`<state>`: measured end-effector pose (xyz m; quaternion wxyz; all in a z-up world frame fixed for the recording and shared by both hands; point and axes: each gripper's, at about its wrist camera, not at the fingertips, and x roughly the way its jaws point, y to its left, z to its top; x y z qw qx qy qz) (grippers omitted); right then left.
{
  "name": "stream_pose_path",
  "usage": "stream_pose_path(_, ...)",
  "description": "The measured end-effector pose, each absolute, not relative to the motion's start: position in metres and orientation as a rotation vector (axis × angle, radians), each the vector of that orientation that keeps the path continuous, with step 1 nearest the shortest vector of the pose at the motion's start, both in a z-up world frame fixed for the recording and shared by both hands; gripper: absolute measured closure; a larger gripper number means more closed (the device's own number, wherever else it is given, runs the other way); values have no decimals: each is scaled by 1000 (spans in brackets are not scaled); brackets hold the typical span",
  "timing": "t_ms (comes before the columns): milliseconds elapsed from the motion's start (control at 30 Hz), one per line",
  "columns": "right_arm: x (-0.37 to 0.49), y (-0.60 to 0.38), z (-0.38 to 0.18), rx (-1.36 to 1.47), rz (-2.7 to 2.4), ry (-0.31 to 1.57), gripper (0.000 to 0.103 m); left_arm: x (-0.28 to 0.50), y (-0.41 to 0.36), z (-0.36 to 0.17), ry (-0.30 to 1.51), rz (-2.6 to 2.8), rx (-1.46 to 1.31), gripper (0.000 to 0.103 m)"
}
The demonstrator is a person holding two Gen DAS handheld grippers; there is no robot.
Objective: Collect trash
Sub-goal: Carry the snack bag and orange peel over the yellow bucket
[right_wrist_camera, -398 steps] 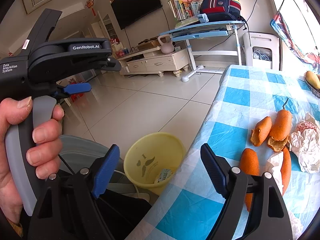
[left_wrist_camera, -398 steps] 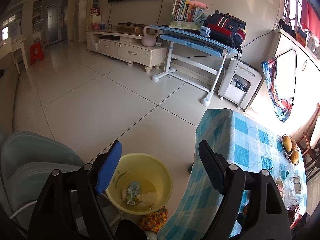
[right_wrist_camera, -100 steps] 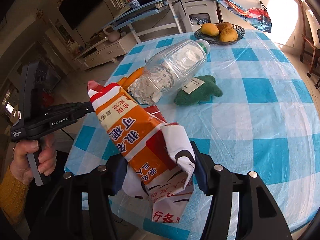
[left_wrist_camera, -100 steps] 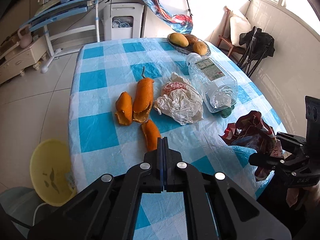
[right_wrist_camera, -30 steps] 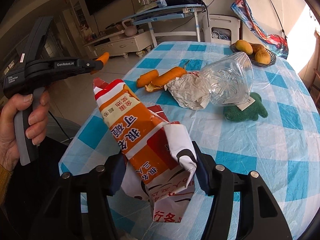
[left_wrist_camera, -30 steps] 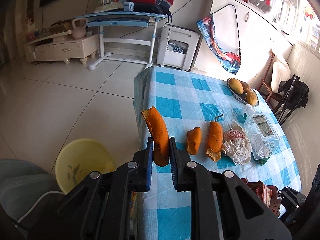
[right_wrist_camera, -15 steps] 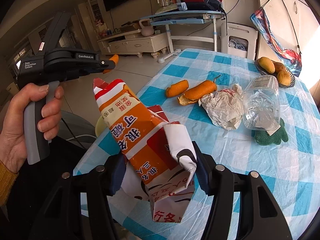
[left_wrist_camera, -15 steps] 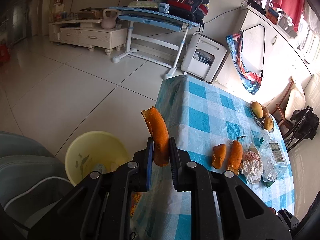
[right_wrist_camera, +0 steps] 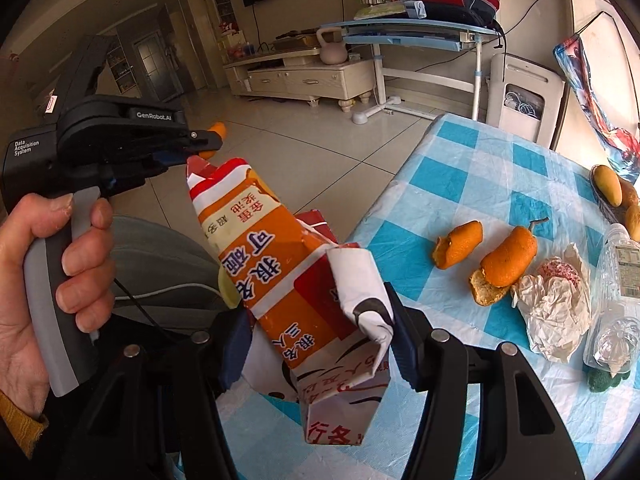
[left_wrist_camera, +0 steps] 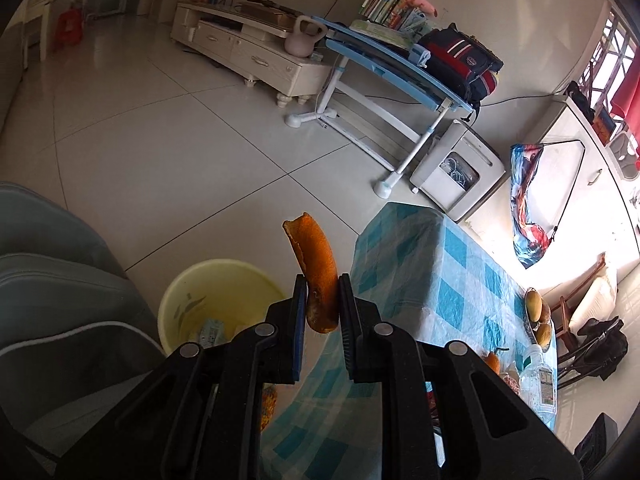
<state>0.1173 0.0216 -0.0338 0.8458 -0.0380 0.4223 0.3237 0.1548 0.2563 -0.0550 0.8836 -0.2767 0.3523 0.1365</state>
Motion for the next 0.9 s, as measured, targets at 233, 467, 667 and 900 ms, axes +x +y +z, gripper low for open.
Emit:
stream_pose_path(233, 139, 66, -38, -146, 740, 920, 44, 143, 277, -48, 671, 326, -643, 87)
stream_pose_path(467, 162, 106, -56, -179, 774, 982, 44, 136, 291, -45, 637, 357, -682, 87)
stream_pose_path(667, 177, 134, -72, -186, 790, 1036, 44, 135, 294, -47, 636, 368, -689, 87)
stream_pose_path(900, 188, 155, -83, -189, 809, 1070, 44, 137, 296, -50, 644, 380, -691, 87)
